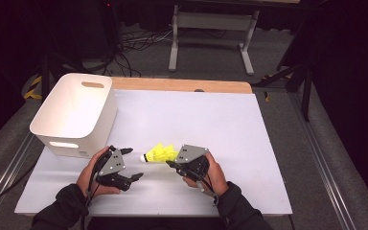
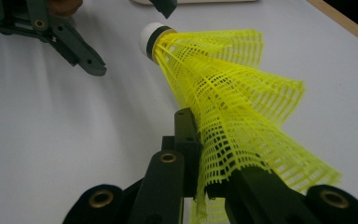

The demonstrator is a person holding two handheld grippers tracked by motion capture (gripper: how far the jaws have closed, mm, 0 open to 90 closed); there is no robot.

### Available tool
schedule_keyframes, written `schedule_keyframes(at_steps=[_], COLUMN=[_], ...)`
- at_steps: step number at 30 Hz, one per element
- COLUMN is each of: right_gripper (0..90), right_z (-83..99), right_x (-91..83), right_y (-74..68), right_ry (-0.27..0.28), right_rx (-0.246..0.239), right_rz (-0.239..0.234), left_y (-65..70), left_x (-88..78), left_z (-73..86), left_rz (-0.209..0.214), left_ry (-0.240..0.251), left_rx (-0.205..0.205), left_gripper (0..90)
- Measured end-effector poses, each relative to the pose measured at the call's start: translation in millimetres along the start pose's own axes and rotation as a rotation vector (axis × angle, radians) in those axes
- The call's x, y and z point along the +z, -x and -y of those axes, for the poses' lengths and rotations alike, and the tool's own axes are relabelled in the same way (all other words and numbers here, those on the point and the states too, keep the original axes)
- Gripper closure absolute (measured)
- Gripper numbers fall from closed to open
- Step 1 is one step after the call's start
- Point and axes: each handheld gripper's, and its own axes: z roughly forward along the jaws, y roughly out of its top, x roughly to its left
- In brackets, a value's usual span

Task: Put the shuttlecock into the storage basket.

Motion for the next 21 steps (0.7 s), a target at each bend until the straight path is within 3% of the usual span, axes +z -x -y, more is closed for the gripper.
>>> schedule_keyframes(at_steps=[5,14,21], right_gripper=[87.1,86.8,86.3], right_z=[-1.0,-4.4,-8.7], right_x=[3.3,9.8,11.8], right_y=[-4.1,-12.8,-18.8], right_ry=[-0.020,-0.067,-0.096], right_rx=[-0.017,-0.064,-0.123], right_rz=[-0.016,-0.049,-0.055], left_y=[2.5,9.1,6.8], left_x=[5.1,23.7,33.7], left_z=[-4.8,-15.0,-16.3], left_rz=[0.001,0.038,0.075], left_ry=[0.002,-0.049,-0.083], left_rx=[0.010,0.031,-0.002], left_gripper=[17.6,21.7,27.2])
